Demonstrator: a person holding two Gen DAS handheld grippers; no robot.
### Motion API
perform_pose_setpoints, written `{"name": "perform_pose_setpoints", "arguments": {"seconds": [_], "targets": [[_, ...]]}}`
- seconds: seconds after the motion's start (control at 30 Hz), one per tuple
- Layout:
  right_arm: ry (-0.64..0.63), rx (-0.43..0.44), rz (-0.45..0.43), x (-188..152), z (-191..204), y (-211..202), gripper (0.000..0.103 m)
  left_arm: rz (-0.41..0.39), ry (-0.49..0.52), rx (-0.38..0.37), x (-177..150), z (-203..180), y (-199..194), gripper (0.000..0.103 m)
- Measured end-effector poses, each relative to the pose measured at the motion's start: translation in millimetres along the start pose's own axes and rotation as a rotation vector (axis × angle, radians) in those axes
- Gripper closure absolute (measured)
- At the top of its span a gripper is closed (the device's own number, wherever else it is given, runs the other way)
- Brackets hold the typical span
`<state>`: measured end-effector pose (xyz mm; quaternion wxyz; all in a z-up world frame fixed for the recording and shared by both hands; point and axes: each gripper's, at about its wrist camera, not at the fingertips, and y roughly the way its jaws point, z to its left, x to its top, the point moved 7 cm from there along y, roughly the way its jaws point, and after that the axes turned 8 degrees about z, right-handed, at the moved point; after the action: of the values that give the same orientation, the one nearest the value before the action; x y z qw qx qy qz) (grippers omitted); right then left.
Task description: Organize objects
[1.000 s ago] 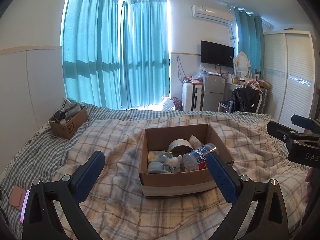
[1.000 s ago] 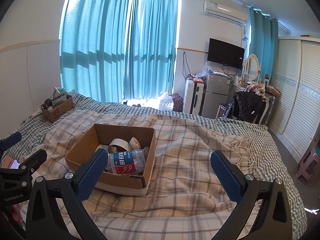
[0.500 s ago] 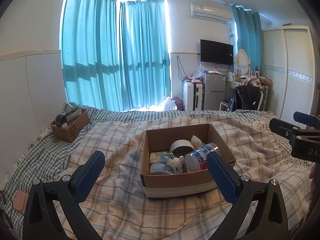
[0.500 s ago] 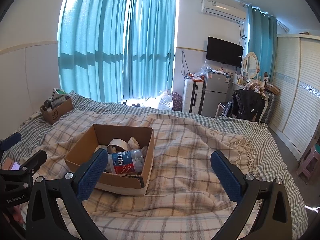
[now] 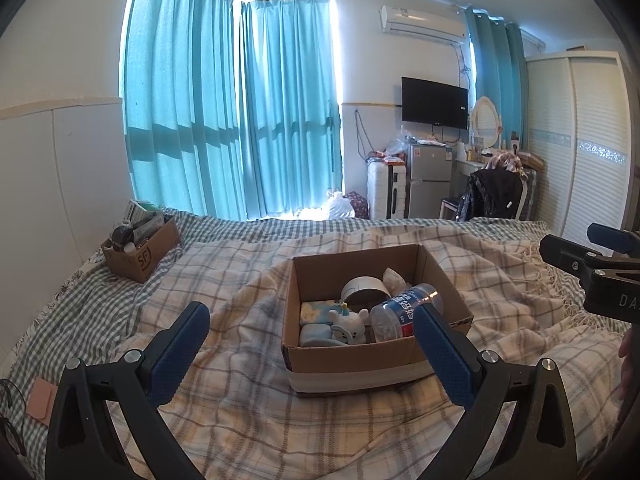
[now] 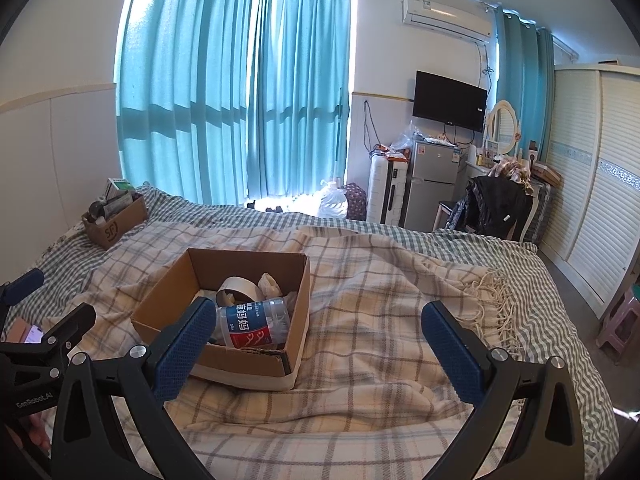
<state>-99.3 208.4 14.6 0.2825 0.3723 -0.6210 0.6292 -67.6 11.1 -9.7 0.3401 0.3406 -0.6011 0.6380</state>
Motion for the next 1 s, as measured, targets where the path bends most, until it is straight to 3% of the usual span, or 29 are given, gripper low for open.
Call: {"name": "perform_pose_setpoints", "arguments": {"seconds": [1.0], "targets": [[0.002,0.003,0.009,-1.3,2.1,2.6,0.000,0.017,-0.020,0.016,-2.7,5.2,2.7,0.000]]}}
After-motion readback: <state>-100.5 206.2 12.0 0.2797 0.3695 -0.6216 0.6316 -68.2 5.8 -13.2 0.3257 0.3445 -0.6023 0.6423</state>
